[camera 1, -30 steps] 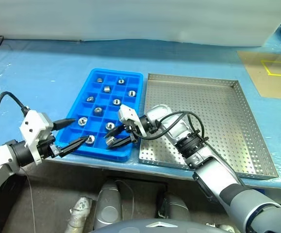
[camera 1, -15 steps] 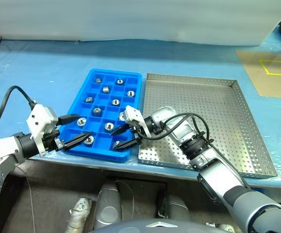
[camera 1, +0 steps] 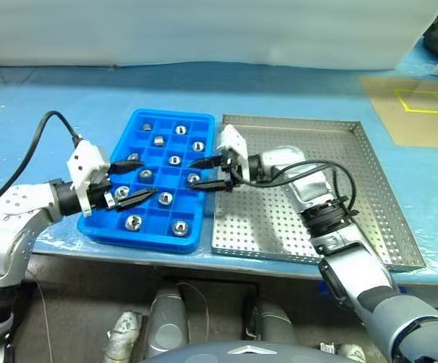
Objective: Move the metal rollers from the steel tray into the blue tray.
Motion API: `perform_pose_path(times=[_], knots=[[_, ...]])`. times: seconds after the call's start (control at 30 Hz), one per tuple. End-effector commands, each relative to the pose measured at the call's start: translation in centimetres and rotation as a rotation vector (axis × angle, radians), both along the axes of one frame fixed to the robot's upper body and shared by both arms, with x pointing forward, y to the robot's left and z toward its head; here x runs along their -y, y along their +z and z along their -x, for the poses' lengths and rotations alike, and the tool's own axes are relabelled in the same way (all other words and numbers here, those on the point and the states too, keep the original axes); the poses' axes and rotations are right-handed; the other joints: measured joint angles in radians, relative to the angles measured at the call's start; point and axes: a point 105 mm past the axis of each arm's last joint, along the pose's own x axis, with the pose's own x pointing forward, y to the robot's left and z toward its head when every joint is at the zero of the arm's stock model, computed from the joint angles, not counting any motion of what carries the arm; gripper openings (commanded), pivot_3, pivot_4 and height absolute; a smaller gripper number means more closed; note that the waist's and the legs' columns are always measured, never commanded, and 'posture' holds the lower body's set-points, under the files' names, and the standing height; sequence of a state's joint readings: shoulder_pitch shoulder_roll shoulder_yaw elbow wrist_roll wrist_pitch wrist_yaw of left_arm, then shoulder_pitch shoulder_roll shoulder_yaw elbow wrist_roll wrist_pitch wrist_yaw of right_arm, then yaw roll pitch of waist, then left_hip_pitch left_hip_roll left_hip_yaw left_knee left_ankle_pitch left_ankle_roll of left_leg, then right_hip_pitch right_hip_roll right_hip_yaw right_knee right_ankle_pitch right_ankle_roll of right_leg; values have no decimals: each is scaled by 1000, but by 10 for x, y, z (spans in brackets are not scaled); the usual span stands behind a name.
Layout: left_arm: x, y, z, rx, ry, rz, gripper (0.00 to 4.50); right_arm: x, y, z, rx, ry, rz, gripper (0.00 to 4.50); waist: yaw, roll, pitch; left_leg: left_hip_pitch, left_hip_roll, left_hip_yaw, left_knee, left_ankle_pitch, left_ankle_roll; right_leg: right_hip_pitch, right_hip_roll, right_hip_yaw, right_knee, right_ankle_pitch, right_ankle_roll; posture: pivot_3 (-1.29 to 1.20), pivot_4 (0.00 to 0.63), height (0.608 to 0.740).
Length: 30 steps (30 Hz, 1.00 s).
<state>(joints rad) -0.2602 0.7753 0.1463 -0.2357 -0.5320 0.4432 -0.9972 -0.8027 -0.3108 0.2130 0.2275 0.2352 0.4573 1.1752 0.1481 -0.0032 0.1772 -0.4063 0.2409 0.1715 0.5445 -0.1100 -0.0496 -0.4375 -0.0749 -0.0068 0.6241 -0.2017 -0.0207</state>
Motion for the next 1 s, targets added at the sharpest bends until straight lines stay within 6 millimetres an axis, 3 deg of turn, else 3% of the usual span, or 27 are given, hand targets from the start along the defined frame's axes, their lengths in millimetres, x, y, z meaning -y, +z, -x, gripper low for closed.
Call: perform_pose_path(times=[0.03, 0.3, 0.43, 0.6, 0.8, 1.0], knots=[[13, 3, -14, 39, -73, -8, 3842, 29, 13, -10, 45, -147, -27, 2900, -13, -1, 0, 0, 0, 0, 0, 0, 0, 0, 0, 0, 0, 0, 0, -82, 150, 740], [50, -7, -43, 37, -199, 48, 3842, 93, 7, -10, 44, -480, -31, 2900, -82, 0, -1, 0, -1, 2, 0, 3, -4, 0, 1, 3, -1, 1, -1, -281, 150, 740], [70, -19, -50, 5, -244, 91, 3842, 114, 3, 2, 28, -589, -26, 2900, -108, -1, -1, 2, -1, 3, 0, 2, -3, 0, 1, 5, -1, 1, -1, -333, 150, 740], [84, -39, -56, -39, -255, 116, 3842, 139, -2, -7, 54, -813, -28, 2900, -134, -1, -1, 3, -1, 4, 2, 0, 1, 0, 1, 6, -1, 1, 0, -361, 150, 740], [90, -51, -60, -71, -251, 140, 3842, 129, -10, 8, 2, -754, -26, 2900, -133, 0, -1, 3, -1, 5, 2, -1, 2, 1, 1, 7, -1, 2, 0, -344, 150, 740], [85, -50, -62, -40, -225, 124, 3842, 119, -6, -1, 13, -737, -51, 2900, -133, 0, -1, 4, -1, 5, 3, -1, 3, 2, 1, 7, -2, 2, 0, -299, 150, 740]])
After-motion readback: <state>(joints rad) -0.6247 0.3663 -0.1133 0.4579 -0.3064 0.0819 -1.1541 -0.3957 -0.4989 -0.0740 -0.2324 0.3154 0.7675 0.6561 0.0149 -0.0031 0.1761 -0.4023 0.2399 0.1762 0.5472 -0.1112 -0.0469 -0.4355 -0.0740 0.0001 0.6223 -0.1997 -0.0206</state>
